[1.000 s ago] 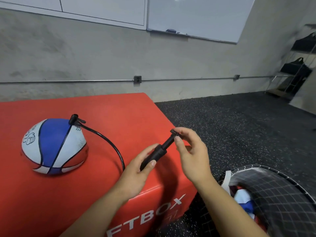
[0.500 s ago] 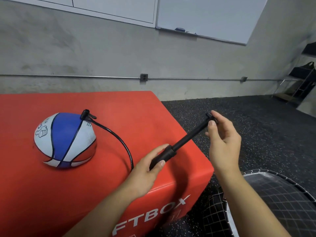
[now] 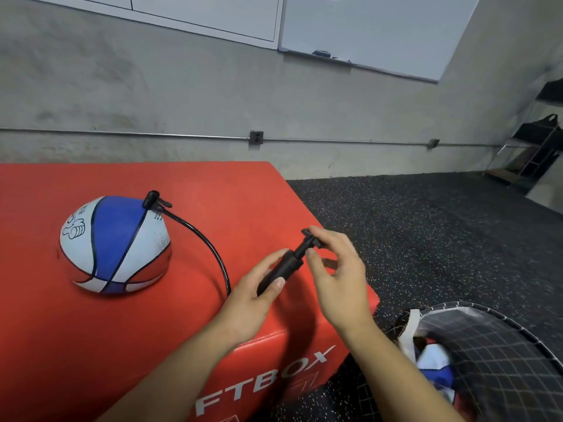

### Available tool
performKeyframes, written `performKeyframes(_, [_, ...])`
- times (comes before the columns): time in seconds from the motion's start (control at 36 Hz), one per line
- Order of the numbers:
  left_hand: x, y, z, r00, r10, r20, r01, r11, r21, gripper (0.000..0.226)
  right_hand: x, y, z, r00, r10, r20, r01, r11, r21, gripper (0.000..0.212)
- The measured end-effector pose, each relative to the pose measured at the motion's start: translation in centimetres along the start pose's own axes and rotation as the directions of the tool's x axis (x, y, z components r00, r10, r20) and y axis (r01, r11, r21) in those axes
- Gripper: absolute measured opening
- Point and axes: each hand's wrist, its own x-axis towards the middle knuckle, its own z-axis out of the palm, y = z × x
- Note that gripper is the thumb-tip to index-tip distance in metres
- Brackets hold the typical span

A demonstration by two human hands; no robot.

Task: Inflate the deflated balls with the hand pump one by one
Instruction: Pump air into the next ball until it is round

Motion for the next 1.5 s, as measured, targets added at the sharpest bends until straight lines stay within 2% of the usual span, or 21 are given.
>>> performKeyframes(0.11, [0.2,-0.6,-0.2,1.0,0.011,-0.01,-0.011,1.0,-0.025,0.052,-0.5,0.5,0.7,0.999,-0.016,0.049,0.016,1.0,-0.001,0.034])
performKeyframes(0.31, [0.3,-1.0,-0.2,1.0,0.006,0.005,-0.006,1.0,-0.016,0.052,-0.2,0.6,0.0,0.999,-0.018,0.03,0.019,1.0,-0.019,0.028])
performKeyframes(0.42, [0.3,-1.1,-0.1,1.0,0.012,0.028,-0.013,1.0,0.028,0.053,1.0,0.8,-1.1,0.995,-0.021,-0.102,0.024,0.999,0.026,0.027])
performKeyframes(0.53, [-0.1,-0.9,0.2,0.997,0.003,0.078,-0.01,0.996,0.086,0.051,3.0,1.0,-3.7,0.963,0.046,-0.265,-0.017,0.994,0.108,0.03])
performKeyframes(0.69, [-0.3,-0.6,0.5,0.994,0.0,0.11,-0.019,0.985,0.171,0.051,3.4,0.8,-6.6,0.92,0.156,-0.359,-0.088,0.976,0.198,0.03])
performKeyframes(0.86, [-0.4,-0.2,0.3,0.997,-0.011,0.082,-0.001,0.99,0.144,0.051,2.6,-0.2,-5.8,0.949,0.053,-0.311,-0.038,0.998,0.053,0.032])
performKeyframes(1.22, [-0.2,0.0,0.2,1.0,-0.004,0.015,0.002,0.994,0.109,0.052,0.2,-1.1,-1.5,0.995,-0.011,-0.102,0.015,0.999,0.039,0.038])
performKeyframes(1.36, [-0.1,0.0,0.0,1.0,-0.001,-0.014,0.002,1.0,0.026,0.05,-0.4,-0.6,0.2,1.0,-0.018,-0.013,0.018,1.0,0.004,0.031])
performKeyframes(1.5, [0.3,-0.7,-0.2,1.0,0.009,-0.027,-0.01,1.0,-0.026,0.052,-0.7,-0.4,1.2,1.0,-0.007,0.013,0.007,1.0,0.009,0.027])
